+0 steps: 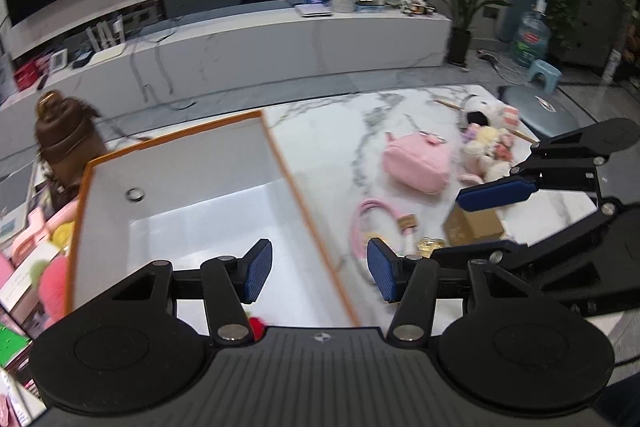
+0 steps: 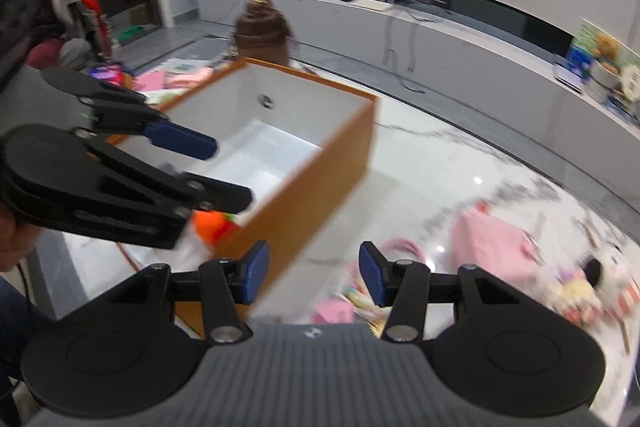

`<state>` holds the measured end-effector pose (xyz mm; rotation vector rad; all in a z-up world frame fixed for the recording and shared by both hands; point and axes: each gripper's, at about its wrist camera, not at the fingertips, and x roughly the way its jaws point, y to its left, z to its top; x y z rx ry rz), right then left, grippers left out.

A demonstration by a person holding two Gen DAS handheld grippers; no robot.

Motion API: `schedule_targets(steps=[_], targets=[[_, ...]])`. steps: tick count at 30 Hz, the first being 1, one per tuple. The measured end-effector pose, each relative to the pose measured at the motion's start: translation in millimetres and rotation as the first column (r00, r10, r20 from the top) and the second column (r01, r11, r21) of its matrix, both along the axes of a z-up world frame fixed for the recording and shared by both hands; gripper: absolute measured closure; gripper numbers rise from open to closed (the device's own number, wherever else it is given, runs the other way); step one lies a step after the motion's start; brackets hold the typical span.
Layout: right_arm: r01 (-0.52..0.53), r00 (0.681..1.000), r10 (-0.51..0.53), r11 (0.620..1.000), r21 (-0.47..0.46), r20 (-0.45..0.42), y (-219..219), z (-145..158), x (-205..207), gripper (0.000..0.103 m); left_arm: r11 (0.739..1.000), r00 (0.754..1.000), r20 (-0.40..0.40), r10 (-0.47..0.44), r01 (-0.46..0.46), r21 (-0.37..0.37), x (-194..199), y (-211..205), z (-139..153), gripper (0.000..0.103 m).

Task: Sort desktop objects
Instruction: 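Move left tool to brown cardboard box while right tool approaches white peach-print can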

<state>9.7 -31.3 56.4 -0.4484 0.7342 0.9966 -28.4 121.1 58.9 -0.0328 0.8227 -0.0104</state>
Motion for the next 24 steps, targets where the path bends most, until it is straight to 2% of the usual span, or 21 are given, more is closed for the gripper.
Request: schedule_targets(steps=[5, 13, 21, 24], targets=[[0.067, 0.998, -0.067, 0.997, -0.024, 0.0, -34.9, -5.7, 14.2, 0.051, 0.999, 0.999, -0.003, -0.041, 0.041, 0.029, 3.0, -21.2, -4.1, 0.041], [0.118, 0.993, -0.118, 0.992, -0.043, -0.005, -74.0, -14.1, 21.4, 0.051, 0.998, 0.998, -0.015, -0.06, 0.061, 0.022, 11.4, -46.1, -10.7, 0.041], [0.142, 0.99, -0.143, 0.988, -0.063, -0.006, -88.6, -21.9, 26.3, 0.05, 0.995, 0.995, 0.007, -0.1, 0.1, -0.018, 27.8, -82.2, -9.4, 0.041], [0.163, 0.986, -0.164, 0.984, -0.078, -0.014, -97.4, -28.7, 29.4, 0.049, 0.994, 0.994, 0.007, -0.109, 0.109, -0.008, 34.6, -95.7, -12.5, 0.041]])
